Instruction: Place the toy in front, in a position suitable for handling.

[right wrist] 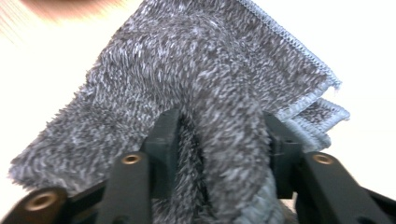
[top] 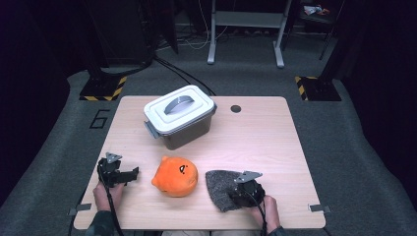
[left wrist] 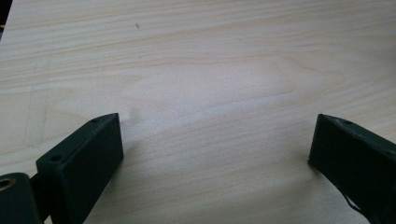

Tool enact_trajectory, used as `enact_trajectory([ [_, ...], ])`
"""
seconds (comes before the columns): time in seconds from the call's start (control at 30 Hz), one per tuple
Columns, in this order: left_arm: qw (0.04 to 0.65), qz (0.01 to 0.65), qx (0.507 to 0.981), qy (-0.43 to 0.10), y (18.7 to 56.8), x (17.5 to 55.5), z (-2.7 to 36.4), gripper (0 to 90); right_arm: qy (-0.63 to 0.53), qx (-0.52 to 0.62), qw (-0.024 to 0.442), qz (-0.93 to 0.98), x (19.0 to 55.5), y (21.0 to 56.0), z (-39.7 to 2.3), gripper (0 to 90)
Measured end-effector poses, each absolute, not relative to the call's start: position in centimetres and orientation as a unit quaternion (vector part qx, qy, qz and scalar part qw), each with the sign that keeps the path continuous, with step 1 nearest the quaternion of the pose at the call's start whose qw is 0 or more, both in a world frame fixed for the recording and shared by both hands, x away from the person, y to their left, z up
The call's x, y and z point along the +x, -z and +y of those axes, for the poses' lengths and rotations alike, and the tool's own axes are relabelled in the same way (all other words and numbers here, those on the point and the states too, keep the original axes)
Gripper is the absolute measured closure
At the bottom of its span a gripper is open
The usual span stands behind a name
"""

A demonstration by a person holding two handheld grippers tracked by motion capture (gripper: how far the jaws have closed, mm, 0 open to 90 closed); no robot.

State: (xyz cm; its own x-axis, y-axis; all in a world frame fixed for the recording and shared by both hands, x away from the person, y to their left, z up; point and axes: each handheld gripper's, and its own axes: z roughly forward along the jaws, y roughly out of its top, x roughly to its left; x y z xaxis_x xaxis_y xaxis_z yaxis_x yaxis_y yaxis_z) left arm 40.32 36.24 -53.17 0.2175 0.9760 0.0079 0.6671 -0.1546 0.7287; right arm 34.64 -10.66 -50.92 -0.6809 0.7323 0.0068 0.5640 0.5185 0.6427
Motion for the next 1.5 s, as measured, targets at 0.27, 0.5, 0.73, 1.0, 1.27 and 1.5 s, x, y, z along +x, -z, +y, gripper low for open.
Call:
enact_trajectory([
  [0.27, 0.308, 0.573, 0.716, -0.253, 53.2, 40.3, 36.2, 2.6, -0.326, 0.377, 0.131, 0.857, 34.6, 50.9, -10.9, 67.4],
  [0.5, 0.308, 0.573, 0.716, -0.252, 53.2, 40.3, 36.2, 2.7, -0.334, 0.381, 0.138, 0.851, 34.3, 50.6, -11.0, 69.9],
  [0.73, 0.307, 0.573, 0.718, -0.250, 53.1, 40.3, 36.3, 2.7, -0.343, 0.378, 0.150, 0.847, 34.1, 49.6, -11.7, 70.3],
  [1.0, 0.307, 0.572, 0.718, -0.250, 53.2, 40.3, 36.2, 2.7, -0.355, 0.393, 0.161, 0.833, 34.1, 48.2, -13.0, 70.2],
  [1.27, 0.308, 0.573, 0.716, -0.253, 53.2, 40.3, 36.2, 2.7, -0.360, 0.407, 0.181, 0.820, 34.5, 46.9, -14.7, 70.2],
  [1.5, 0.307, 0.572, 0.718, -0.250, 53.2, 40.3, 36.3, 2.7, -0.362, 0.425, 0.202, 0.805, 34.9, 46.0, -16.6, 70.1],
])
